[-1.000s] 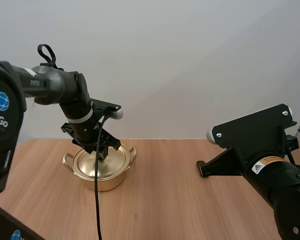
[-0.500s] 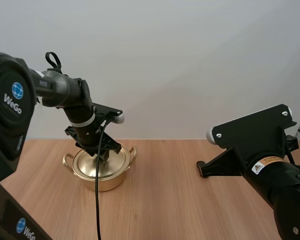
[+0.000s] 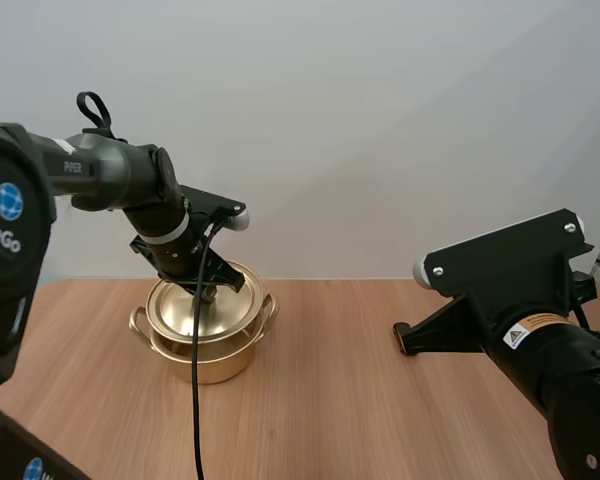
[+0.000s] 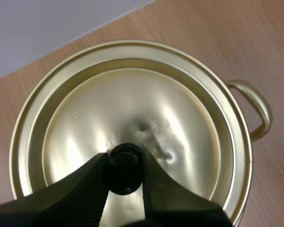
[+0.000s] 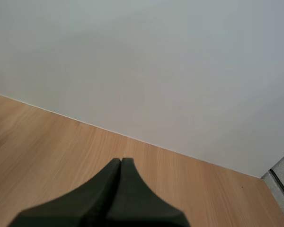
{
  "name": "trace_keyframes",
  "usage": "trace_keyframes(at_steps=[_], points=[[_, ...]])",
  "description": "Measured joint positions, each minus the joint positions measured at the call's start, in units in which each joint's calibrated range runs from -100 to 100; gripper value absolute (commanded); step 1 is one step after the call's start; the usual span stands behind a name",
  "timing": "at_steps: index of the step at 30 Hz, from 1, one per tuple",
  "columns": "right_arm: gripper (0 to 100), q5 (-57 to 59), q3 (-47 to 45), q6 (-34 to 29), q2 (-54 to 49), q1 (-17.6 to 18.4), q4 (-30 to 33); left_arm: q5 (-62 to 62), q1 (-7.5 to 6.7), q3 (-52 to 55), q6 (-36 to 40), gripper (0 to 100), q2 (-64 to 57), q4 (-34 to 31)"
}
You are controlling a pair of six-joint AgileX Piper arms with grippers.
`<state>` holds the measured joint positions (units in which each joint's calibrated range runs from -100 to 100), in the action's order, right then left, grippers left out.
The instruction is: Open the pot, put the car inside, and close it
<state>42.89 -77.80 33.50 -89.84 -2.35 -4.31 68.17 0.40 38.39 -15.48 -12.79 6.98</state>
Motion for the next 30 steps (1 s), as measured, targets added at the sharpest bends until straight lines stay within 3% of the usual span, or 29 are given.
trace_keyframes(at_steps=[5,10,14,26,28,30], points=[[0,0.9,0.0,0.8,0.7,-0.1,-1.3,-3.1,0.0,-2.1,0.0,0,-8.8,3.7],[0,0.5,0.0,0.8,3.1,-0.5,-1.6,-13.6,0.0,-2.4,0.0,0,-18.3,11.7],[0,0.7,0.6,2.6,7.4,-0.5,-3.5,-19.7,0.0,-2.6,0.0,0,-23.1,14.1],[0,6.4,17.1,4.5,31.3,-0.5,-7.1,-22.5,0.16,-8.4,0.4,0,-53.4,14.1],[13,8.6,20.5,4.5,35.3,-0.5,-7.0,-22.5,0.16,-10.0,0.4,0,-55.9,14.1],[32,9.5,23.1,4.6,39.3,-0.5,-7.0,-22.5,0.16,-11.2,0.4,0,-56.6,14.1]])
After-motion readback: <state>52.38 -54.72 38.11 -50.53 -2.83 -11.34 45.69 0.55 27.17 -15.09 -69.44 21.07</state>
